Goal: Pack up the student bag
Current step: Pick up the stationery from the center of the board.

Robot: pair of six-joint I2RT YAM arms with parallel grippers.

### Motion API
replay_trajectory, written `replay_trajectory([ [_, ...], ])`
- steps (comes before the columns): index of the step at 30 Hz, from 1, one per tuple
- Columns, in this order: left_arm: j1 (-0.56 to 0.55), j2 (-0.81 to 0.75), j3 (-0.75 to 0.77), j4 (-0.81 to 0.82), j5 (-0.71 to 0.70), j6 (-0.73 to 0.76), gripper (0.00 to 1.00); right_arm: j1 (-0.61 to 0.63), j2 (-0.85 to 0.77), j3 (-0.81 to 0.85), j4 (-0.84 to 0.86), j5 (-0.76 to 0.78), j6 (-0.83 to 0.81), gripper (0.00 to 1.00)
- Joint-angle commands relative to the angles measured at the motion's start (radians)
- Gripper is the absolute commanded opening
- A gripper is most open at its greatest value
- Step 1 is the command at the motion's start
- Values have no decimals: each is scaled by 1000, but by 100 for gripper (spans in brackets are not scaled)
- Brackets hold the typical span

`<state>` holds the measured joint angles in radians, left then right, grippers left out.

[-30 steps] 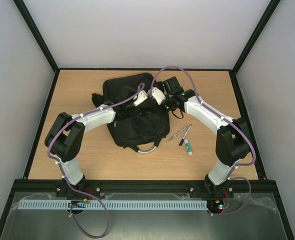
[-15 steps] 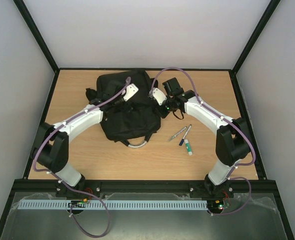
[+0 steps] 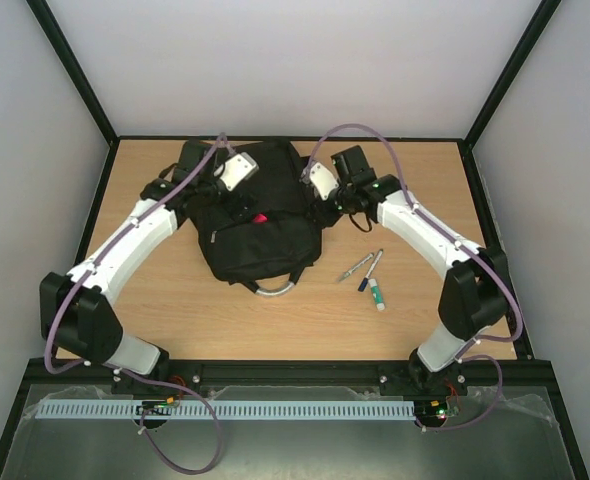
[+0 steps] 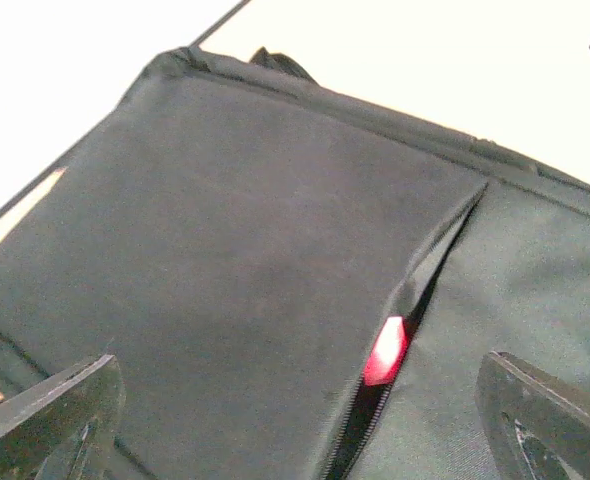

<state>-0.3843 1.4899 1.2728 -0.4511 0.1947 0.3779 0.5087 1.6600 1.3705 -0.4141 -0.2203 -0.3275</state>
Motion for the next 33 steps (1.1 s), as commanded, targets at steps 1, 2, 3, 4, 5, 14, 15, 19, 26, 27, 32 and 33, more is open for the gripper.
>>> replay_trajectory([
  [1,27,-61,100,-111,-25,22,99,-24,-75,83,-43,-20,-1,61],
  [2,44,-67,123,-118,3,24,99,-24,-78,92,-46,-40,-18,62],
  [3,60,-78,142,-112,36,15,99,-23,-79,99,-50,-76,-41,63],
  [4,81,-97,143,-74,58,-14,99,-21,-75,103,-52,-106,-69,64],
  [5,104,-115,132,-25,74,-54,99,-15,-65,108,-53,-121,-90,64],
  [14,298,-90,-77,158,-32,-742,99,123,190,302,-32,90,-238,49],
  [15,307,-92,-107,180,65,-677,99,132,211,316,-26,106,-251,49],
  [19,321,-131,-192,234,157,-623,99,165,285,330,-15,172,-311,50],
  [26,297,-139,-253,159,372,-288,75,167,393,367,-15,229,-306,46],
  [27,293,-141,-259,147,371,-253,72,168,398,368,-13,225,-306,41],
  [32,279,-129,-280,104,345,-51,65,168,395,366,-15,195,-300,13],
  [33,277,-126,-282,98,344,-15,65,168,392,367,-16,197,-300,8],
])
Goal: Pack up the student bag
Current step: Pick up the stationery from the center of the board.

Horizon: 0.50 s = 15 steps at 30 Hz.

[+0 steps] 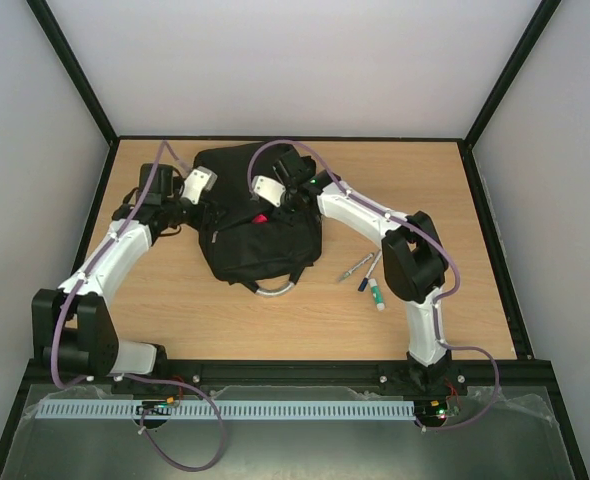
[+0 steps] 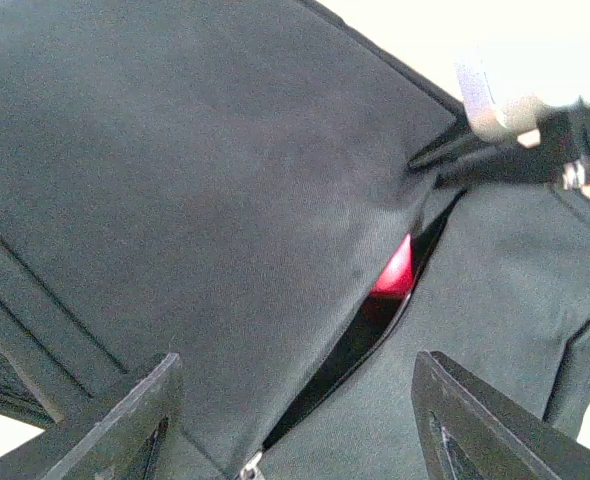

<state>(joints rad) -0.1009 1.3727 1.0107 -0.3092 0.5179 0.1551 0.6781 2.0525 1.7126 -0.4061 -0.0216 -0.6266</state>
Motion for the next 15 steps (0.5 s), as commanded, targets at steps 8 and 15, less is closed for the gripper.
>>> replay_trajectory([
  [8,-88,34,-9,29,6,302,99,-2,-100,101,-95,-146,28,1],
  [15,-209,102,-47,269,-141,200,99,-2,-86,109,-149,-163,80,1],
])
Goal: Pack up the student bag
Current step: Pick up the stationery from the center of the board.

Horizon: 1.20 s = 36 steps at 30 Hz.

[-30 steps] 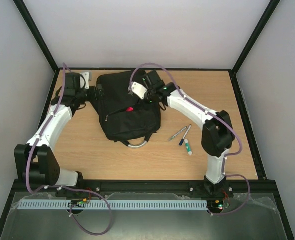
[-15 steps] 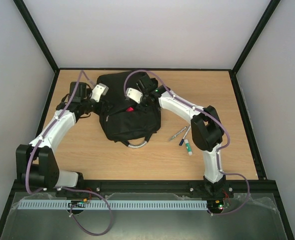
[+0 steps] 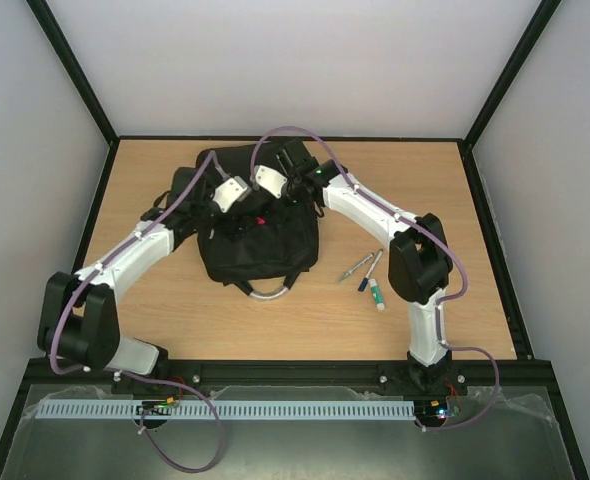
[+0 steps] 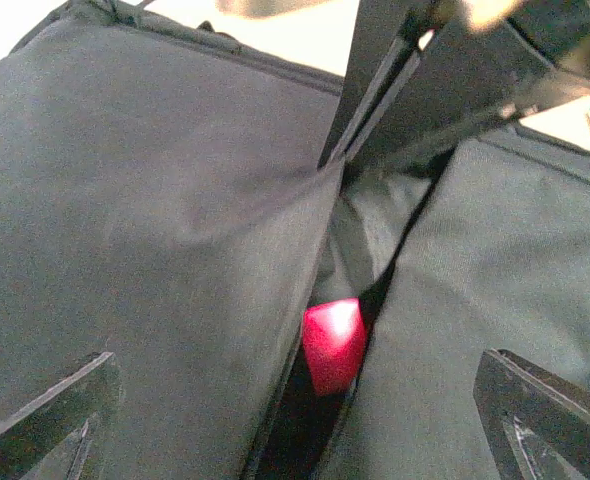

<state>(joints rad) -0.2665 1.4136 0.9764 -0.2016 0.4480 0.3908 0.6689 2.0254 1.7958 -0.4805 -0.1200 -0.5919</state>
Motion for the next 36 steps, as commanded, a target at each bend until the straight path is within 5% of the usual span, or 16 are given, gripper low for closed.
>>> replay_trajectory([
  [1,-49,84,-8,184,-77,-50,99,8,-62,25,-80,-66,49,1],
  [12,-76,265,12,295,-98,-72,99,8,-99,-36,-107,-64,69,1],
  [20,-68,253,-27,312,-195,-60,99,8,-90,-65,-66,21,97,2],
  [24,-6,197,-40,292,-137,-118,99,2,-86,-90,-64,40,98,37],
  [28,70,122,-39,226,15,-160,99,3,-81,-105,-80,13,65,61],
  [36,221,68,-57,106,123,-232,99,8,6,-56,-47,74,34,67],
])
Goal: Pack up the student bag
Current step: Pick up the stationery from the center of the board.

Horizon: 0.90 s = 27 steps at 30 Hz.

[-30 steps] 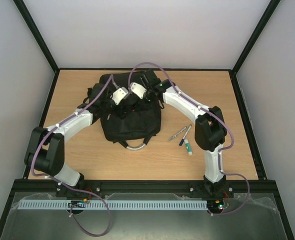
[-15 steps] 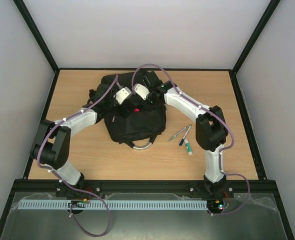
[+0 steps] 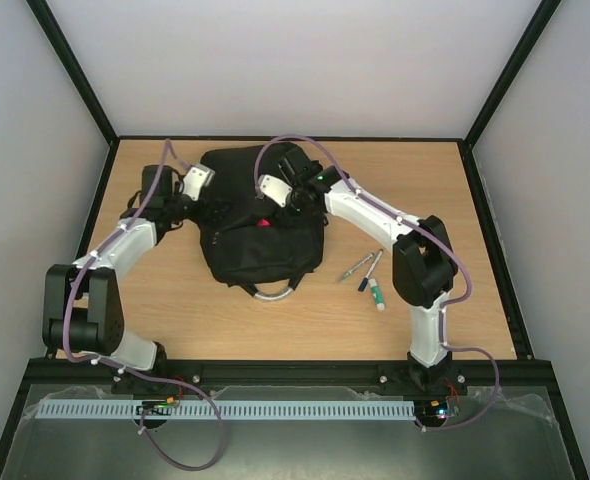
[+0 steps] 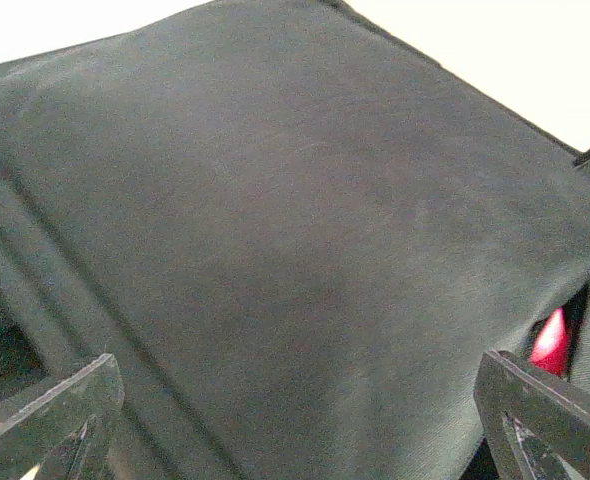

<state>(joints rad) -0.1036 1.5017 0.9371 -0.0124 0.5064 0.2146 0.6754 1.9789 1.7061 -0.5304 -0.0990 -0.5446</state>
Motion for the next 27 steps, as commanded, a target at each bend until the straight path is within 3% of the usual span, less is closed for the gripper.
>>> replay_trajectory([
  [1,76,-20,-27,-83,54,-76,99,1,69,48,14,75,-6,67],
  [8,116,23,-71,-114,-78,-206,97,21,152,107,54,99,-42,67],
  [11,116,31,-97,-114,-57,-205,95,30,165,121,120,153,12,68],
  [13,112,34,-114,-111,-25,-193,95,28,170,139,219,260,141,67],
  [16,108,34,-137,-107,25,-187,95,24,192,195,243,299,266,66],
  [27,104,-17,-195,-119,114,-168,95,39,156,136,212,252,261,64],
])
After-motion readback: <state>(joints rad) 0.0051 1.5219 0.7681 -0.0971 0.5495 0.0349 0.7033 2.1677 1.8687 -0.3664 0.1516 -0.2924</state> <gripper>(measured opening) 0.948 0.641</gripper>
